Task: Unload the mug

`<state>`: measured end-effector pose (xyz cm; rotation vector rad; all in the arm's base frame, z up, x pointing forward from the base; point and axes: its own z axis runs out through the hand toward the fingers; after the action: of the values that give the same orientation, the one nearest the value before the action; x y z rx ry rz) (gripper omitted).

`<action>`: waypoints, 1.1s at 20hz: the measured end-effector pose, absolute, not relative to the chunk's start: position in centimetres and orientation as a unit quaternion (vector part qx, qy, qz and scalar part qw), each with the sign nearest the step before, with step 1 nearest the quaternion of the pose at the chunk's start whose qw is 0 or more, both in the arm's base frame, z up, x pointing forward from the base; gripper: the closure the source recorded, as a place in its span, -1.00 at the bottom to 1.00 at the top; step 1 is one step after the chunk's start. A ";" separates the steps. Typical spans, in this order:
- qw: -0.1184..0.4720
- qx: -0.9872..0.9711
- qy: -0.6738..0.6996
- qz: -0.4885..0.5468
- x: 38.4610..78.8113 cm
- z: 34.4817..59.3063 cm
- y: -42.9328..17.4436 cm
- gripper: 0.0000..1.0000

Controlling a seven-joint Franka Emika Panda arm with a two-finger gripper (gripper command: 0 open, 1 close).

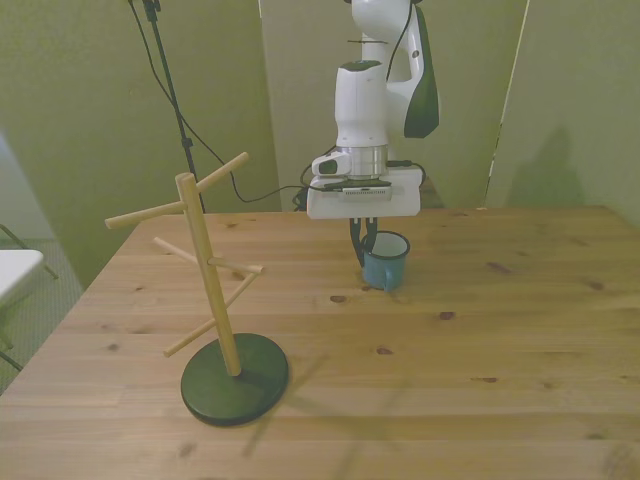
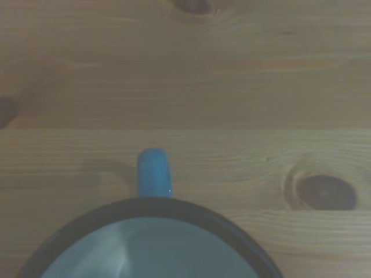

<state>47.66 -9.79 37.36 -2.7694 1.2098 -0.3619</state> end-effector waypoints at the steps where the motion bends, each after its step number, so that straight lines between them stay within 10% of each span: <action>1: 0.049 -0.910 0.396 -0.115 47.7 37.3 -9.7 -1.00; 22: 0.043 -0.915 0.380 -0.129 46.1 40.3 -9.1 -1.00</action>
<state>46.12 -9.13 40.29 -2.7974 1.1624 -0.3950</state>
